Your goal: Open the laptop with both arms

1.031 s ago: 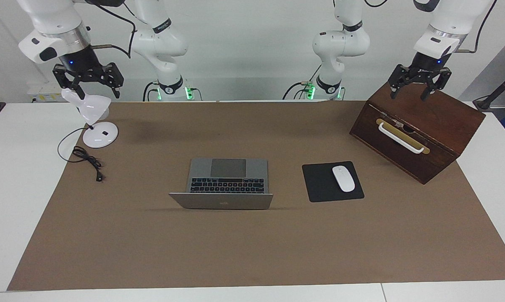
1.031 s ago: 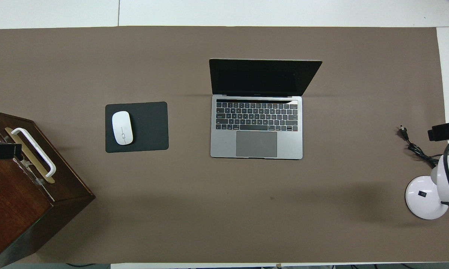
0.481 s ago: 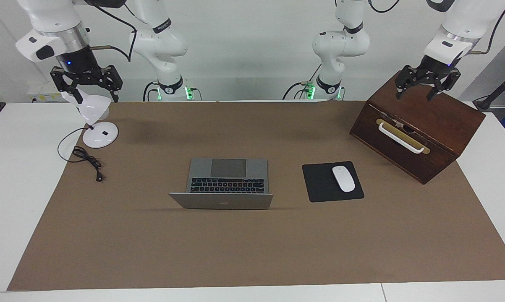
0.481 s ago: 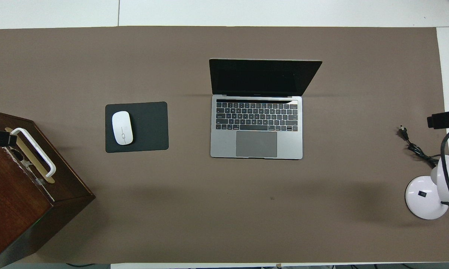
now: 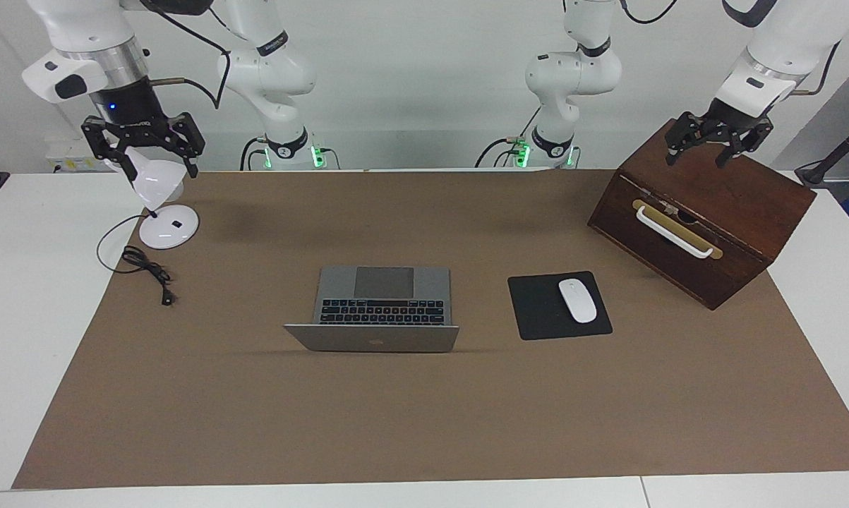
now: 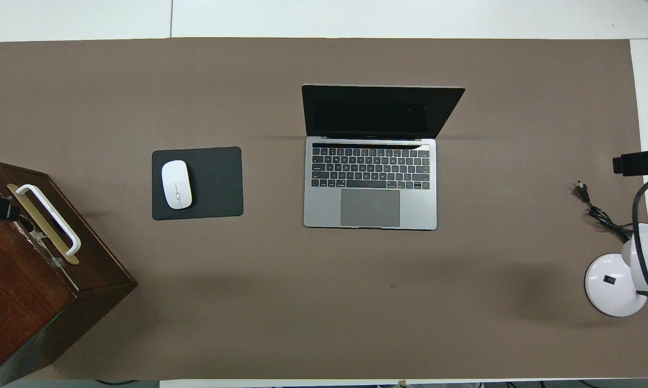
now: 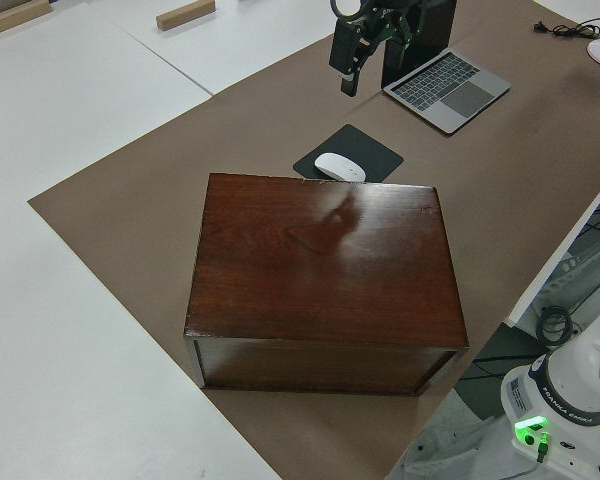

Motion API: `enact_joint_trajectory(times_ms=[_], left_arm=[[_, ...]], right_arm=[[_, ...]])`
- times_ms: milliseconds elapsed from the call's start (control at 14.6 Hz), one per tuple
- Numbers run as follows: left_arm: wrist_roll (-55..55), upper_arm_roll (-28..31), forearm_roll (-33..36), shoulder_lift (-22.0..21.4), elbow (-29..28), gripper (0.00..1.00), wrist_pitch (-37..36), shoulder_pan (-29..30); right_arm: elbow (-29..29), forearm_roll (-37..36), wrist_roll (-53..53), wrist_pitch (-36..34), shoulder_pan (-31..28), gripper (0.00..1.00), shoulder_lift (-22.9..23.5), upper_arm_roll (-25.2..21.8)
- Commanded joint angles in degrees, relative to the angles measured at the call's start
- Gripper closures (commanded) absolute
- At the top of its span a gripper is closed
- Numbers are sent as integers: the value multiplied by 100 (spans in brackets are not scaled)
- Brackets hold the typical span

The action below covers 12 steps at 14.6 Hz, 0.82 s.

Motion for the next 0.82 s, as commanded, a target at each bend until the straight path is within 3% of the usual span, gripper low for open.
enact_joint_trajectory(times_ms=[0, 481, 756], left_arm=[[-365, -86, 32, 77, 147, 0, 15, -17], [-393, -95, 32, 104, 129, 0, 359, -8], [-402, -95, -82, 104, 120, 0, 368, 44]], right_arm=[[-174, 199, 30, 89, -87, 0, -96, 22], [-157, 269, 48, -640, -245, 0, -139, -31], [-174, 428, 57, -703, -236, 0, -157, -31]])
